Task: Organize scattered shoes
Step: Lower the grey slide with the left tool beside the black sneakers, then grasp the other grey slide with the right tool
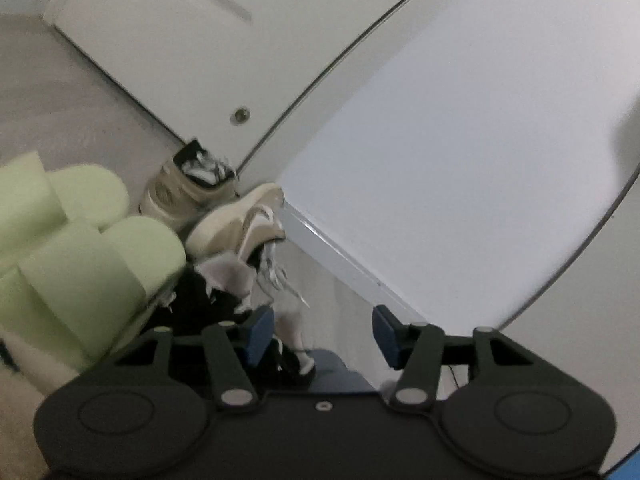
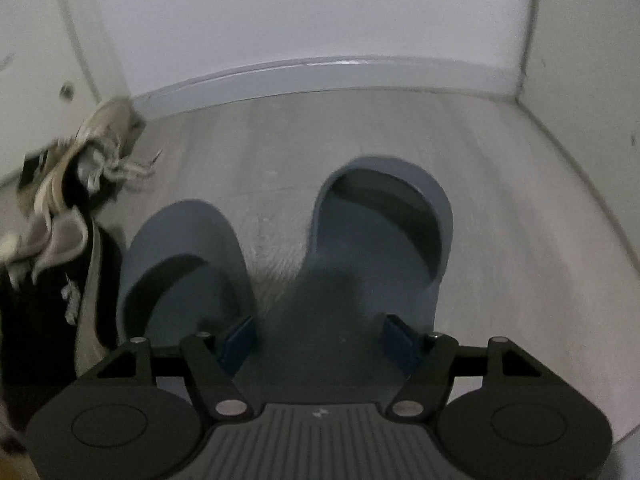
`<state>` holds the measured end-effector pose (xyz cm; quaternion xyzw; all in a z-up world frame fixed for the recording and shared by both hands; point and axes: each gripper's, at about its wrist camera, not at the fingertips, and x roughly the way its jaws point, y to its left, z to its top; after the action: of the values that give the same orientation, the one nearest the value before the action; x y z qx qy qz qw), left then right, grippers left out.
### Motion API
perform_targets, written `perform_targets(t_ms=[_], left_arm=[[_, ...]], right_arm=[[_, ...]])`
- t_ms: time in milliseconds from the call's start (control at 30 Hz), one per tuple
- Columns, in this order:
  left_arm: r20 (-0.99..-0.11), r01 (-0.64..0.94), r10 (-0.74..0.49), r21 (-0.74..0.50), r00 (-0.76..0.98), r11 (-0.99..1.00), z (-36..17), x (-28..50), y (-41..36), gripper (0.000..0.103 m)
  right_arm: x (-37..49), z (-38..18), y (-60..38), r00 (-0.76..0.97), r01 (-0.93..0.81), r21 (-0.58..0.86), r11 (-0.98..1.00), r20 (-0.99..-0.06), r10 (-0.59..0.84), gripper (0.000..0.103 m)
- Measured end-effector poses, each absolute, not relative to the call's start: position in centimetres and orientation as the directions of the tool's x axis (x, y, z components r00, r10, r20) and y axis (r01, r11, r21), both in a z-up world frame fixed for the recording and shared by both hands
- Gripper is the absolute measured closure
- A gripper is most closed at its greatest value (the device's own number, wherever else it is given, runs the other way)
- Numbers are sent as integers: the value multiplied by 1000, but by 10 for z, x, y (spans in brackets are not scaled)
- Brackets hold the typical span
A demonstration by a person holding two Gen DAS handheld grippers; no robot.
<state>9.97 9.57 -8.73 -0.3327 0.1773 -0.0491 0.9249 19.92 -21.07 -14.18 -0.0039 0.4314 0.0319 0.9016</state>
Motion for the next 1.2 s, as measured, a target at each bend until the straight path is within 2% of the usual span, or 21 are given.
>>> perform_targets(t_ms=[167,267,367,533,633,700,767,800,867,933,1000,1200], left_arm=[[-305,15,-230,-572,924,820,-85,101,83,48],[-300,0,-226,-601,927,799,-86,108,88,48],[-302,-18,-218,-621,928,783,-85,105,92,48],[-331,-8,-206,-545,921,838,-79,104,77,48],[-342,-9,-211,-542,916,840,-81,107,76,48],[-348,-20,-207,-549,914,836,-83,108,79,48],[-352,-22,-208,-552,913,834,-83,108,80,48],[-355,-22,-211,-552,911,834,-83,109,80,48],[-361,-20,-216,-549,907,836,-84,110,80,48],[-370,-16,-221,-542,902,840,-84,112,78,48],[-374,-16,-222,-538,900,843,-84,112,77,48],[-378,-25,-218,-543,900,839,-84,112,79,47]], right_arm=[[210,-144,-229,595,-67,81,994,-797,106,32],[214,-143,-233,572,-83,71,994,-814,106,32],[220,-155,-228,550,-74,-123,990,-833,-62,37],[226,-155,-248,540,17,-86,996,-838,-82,38],[227,-157,-255,546,100,-232,968,-800,-248,38],[221,-150,-261,566,139,-227,964,-781,-266,37],[212,-139,-264,610,105,-72,992,-783,-121,37],[206,-133,-262,627,35,98,995,-777,54,37],[205,-135,-252,592,-63,267,962,-766,251,41],[209,-146,-239,537,-89,288,954,-792,289,43],[214,-158,-229,501,-91,246,965,-826,257,46],[212,-159,-239,485,-31,264,964,-839,246,48]])
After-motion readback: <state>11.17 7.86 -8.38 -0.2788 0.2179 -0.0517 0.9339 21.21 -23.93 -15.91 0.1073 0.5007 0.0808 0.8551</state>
